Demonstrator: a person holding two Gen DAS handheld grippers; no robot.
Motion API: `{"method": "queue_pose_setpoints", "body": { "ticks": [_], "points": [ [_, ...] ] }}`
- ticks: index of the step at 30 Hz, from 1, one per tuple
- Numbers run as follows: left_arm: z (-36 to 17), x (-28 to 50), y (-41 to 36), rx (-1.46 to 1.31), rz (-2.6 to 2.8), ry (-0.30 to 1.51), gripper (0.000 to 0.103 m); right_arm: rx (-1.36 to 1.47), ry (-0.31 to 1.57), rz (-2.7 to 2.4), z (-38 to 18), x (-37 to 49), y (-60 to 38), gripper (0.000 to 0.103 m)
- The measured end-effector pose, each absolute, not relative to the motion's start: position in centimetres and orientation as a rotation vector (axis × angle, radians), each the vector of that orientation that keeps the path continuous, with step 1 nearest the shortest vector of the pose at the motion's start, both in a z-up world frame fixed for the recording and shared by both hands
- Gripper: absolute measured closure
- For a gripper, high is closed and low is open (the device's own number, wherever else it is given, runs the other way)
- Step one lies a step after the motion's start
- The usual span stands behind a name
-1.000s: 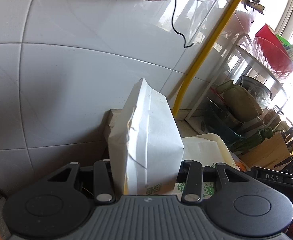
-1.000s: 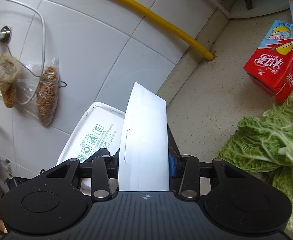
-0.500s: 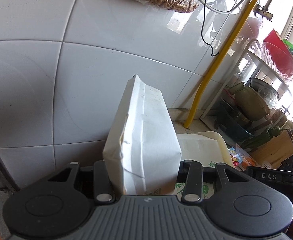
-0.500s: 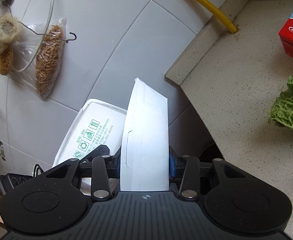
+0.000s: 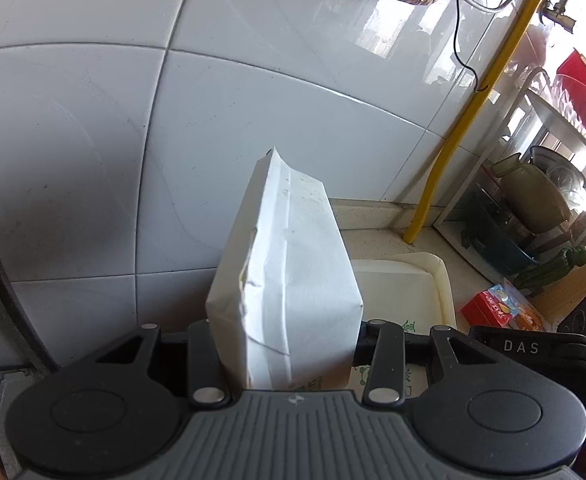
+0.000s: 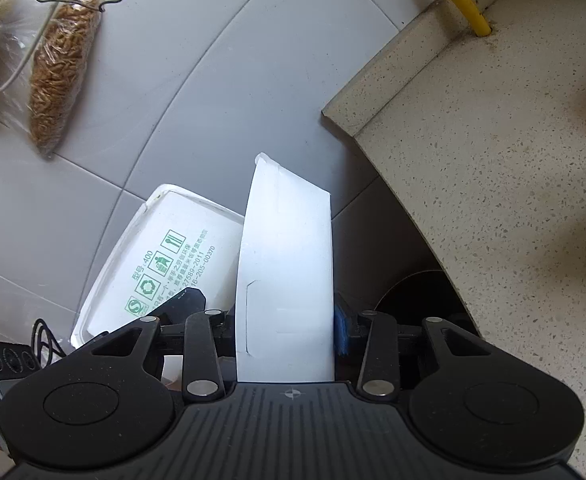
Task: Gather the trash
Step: 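Carry the held foam boxes with both tools over the black trash bin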
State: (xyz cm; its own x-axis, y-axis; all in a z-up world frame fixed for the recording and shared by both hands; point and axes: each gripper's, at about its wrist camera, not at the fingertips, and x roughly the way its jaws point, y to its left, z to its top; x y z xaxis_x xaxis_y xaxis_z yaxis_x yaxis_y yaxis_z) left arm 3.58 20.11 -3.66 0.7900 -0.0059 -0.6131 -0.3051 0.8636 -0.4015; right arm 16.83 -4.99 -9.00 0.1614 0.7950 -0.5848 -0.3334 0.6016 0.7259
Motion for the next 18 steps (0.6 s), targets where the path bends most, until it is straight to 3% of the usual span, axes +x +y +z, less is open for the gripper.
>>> {"method": "queue_pose_setpoints", "body": {
  "ticks": [18],
  "points": [
    [-6.8, 5.0, 21.1, -0.513, 0.284, 0.708, 0.064, 0.363, 1.181, 0.830, -11.0, 17.5, -1.7, 0.055]
  ]
}}
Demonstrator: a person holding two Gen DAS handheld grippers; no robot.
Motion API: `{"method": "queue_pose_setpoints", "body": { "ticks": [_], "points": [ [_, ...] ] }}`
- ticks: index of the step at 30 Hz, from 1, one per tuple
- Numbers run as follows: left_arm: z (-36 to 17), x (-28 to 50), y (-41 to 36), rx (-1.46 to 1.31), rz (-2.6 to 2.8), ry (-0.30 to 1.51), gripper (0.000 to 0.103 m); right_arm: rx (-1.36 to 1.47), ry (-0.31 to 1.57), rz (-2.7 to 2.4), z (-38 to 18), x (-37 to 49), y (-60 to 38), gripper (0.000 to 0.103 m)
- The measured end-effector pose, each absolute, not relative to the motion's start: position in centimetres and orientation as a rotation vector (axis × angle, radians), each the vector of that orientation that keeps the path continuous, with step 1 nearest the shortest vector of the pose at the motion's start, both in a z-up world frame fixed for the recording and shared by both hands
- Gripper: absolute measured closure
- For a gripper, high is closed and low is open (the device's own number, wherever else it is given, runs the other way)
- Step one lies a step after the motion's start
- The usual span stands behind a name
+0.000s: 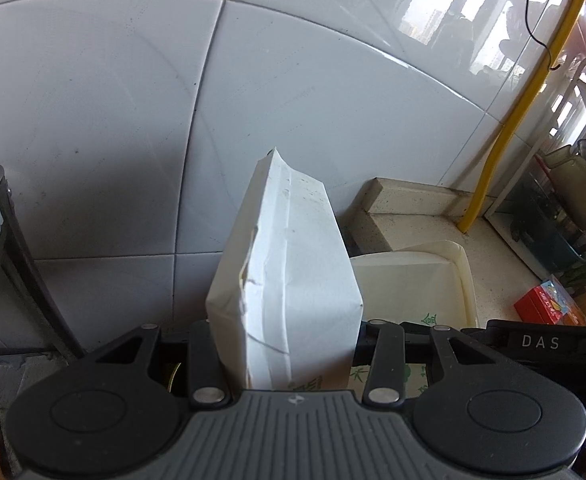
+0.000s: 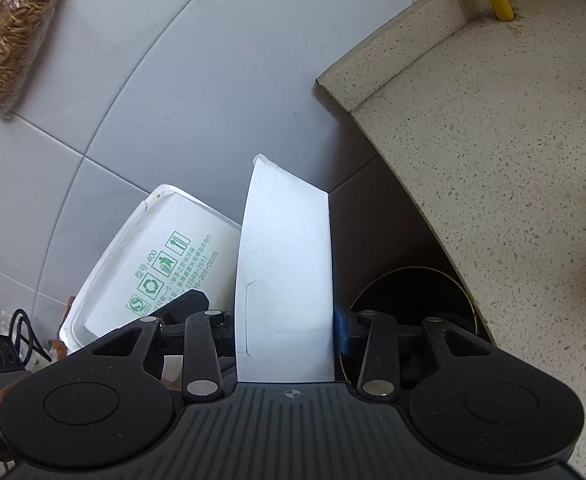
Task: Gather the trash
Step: 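Carry the held foam boxes with both tools over the black trash bin, then open the left tool over the bin while the right tool releases its box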
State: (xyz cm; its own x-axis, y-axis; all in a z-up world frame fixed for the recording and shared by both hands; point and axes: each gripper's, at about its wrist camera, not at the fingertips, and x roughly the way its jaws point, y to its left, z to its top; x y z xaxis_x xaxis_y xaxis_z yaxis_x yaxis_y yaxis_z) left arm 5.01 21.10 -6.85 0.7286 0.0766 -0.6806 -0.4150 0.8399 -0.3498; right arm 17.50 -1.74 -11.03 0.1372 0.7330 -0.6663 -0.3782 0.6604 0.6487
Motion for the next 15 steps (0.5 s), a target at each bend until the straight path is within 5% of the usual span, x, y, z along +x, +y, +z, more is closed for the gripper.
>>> {"method": "queue_pose_setpoints", "body": {
  "ticks": [15],
  "points": [
    [-11.8, 7.5, 20.9, -0.490, 0.419, 0.842, 0.064, 0.229, 1.222, 0.814, -13.7, 19.5, 0.3, 0.055]
  ]
}}
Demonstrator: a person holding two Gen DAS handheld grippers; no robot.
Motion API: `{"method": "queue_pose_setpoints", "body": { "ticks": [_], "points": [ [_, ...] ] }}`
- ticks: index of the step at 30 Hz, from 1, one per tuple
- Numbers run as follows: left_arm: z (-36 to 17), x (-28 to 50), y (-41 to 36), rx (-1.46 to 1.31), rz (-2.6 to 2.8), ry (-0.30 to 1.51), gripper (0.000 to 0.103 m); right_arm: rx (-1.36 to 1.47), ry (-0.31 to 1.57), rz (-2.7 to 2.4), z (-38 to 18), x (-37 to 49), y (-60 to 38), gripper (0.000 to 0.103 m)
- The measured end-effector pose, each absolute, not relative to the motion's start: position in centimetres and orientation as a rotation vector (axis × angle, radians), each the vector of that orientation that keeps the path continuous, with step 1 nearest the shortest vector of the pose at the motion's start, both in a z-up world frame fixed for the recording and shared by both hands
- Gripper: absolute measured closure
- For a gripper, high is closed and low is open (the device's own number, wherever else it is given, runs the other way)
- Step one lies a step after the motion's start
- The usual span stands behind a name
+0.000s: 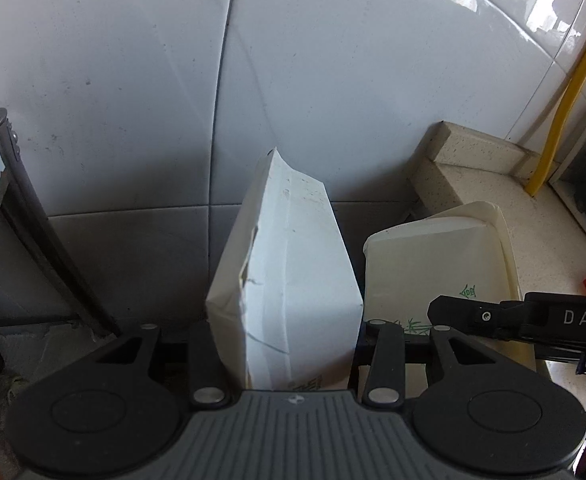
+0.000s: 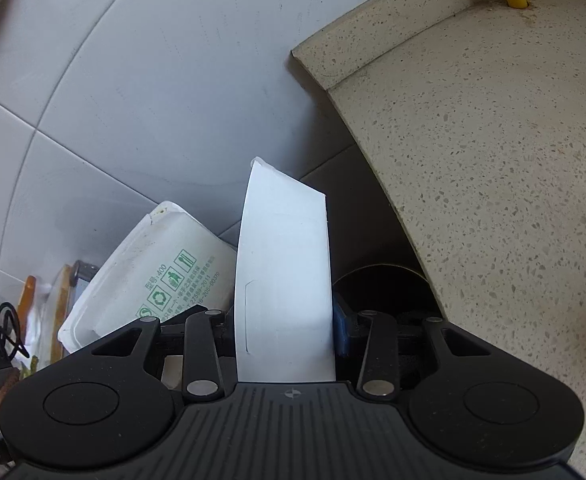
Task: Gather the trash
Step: 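Open the left tool over the bin while the right tool releases its box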
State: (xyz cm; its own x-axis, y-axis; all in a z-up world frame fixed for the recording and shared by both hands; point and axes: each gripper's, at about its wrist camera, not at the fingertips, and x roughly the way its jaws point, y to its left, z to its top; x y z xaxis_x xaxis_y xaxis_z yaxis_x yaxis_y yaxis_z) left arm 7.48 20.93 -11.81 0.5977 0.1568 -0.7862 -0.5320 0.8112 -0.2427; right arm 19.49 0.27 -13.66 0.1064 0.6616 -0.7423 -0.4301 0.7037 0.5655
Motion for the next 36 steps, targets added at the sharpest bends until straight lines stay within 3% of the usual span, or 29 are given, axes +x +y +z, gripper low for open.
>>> {"method": "queue_pose_setpoints", "body": {
  "ticks": [8, 11, 13, 22, 32, 36],
  "points": [
    [-14.1, 9.1, 21.1, -0.460, 0.476, 0.902, 0.063, 0.055, 1.166, 0.797, -13.6, 19.1, 2.8, 0.056],
    [-14.7, 9.7, 21.1, -0.454, 0.484, 0.928, 0.060, -0.010, 1.149, 0.781, -13.7, 18.8, 3.7, 0.056],
    [-15.0, 10.1, 21.1, -0.453, 0.487, 0.939, 0.052, -0.048, 1.136, 0.770, -13.8, 18.6, 4.3, 0.055],
    [-15.0, 9.7, 22.0, -0.494, 0.498, 0.947, 0.048, -0.070, 1.136, 0.766, -14.5, 18.4, 5.7, 0.041],
    [-13.7, 8.6, 22.3, -0.524, 0.495, 0.921, 0.048, -0.095, 1.110, 0.742, -14.3, 18.0, 6.6, 0.038],
    [-13.1, 8.3, 22.1, -0.525, 0.507, 0.916, 0.048, -0.118, 1.101, 0.747, -14.3, 17.6, 7.2, 0.028]
  ]
}}
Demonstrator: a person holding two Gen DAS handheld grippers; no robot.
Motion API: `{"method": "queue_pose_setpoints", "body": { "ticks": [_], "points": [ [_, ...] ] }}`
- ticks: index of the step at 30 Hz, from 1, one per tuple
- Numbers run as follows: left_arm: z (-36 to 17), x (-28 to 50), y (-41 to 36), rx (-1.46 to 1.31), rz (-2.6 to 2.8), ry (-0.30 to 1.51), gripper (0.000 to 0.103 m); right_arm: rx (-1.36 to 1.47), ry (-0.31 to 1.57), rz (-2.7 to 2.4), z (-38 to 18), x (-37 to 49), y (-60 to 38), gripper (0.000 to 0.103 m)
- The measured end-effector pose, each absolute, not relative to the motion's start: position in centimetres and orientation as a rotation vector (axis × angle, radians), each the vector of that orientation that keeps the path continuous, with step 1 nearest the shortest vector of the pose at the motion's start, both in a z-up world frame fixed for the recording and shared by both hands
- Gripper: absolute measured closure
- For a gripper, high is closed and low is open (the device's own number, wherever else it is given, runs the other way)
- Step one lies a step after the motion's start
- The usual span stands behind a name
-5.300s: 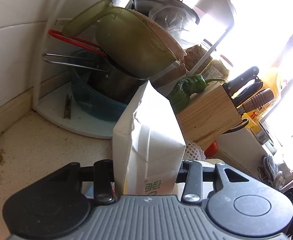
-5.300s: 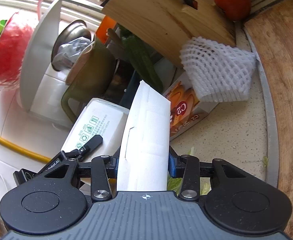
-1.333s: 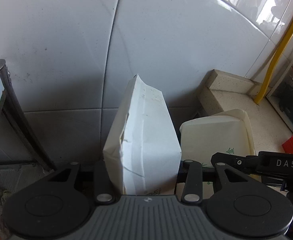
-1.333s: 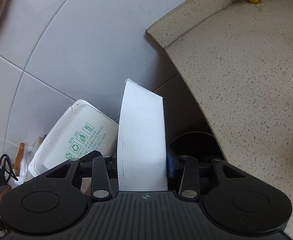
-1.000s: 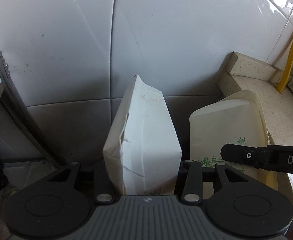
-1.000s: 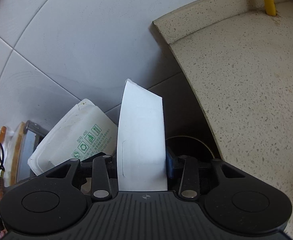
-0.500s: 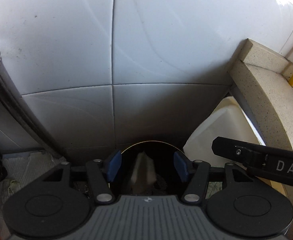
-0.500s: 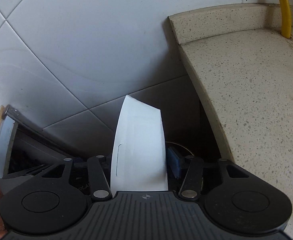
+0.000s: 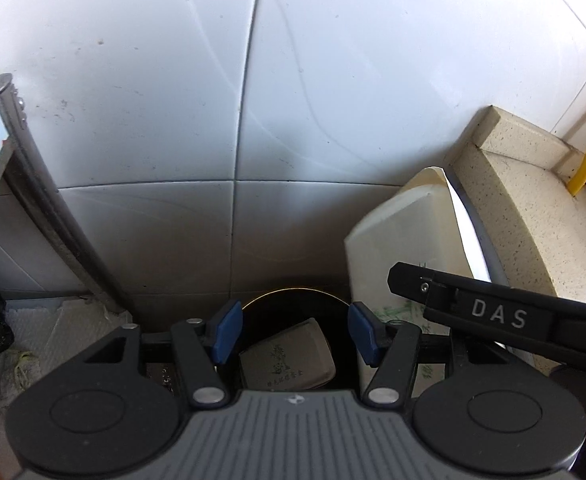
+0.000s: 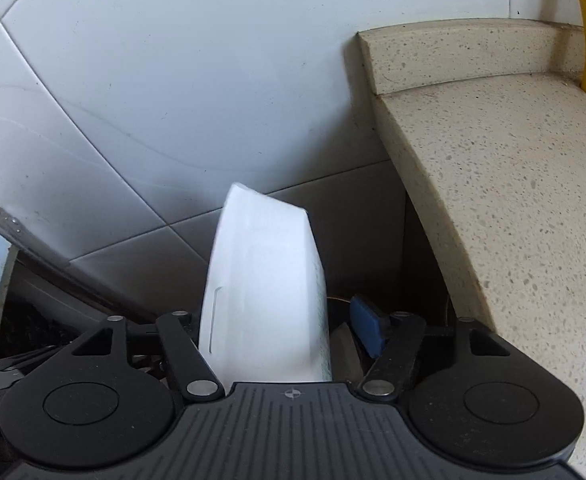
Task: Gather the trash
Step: 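Open the left tool over the bin while the right tool releases its box, then move both tools back toward the red ice tea carton on the counter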
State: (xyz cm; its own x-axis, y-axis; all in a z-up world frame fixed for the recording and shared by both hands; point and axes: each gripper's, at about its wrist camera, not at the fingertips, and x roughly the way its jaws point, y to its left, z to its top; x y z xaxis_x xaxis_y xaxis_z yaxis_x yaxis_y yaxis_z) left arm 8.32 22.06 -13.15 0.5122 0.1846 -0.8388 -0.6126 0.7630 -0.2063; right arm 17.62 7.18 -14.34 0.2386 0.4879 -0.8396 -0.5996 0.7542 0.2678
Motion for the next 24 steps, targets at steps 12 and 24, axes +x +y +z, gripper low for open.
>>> {"method": "queue_pose_setpoints", "body": {
  "ticks": [12, 24],
  "points": [
    [-13.1, 7.0, 22.3, -0.557, 0.521, 0.921, 0.048, -0.256, 1.074, 0.720, -14.0, 16.2, 10.0, 0.019],
    [-9.2, 6.4, 21.0, -0.528, 0.424, 0.854, 0.048, -0.124, 1.010, 0.736, -7.9, 16.0, 5.1, 0.017]
  ]
}}
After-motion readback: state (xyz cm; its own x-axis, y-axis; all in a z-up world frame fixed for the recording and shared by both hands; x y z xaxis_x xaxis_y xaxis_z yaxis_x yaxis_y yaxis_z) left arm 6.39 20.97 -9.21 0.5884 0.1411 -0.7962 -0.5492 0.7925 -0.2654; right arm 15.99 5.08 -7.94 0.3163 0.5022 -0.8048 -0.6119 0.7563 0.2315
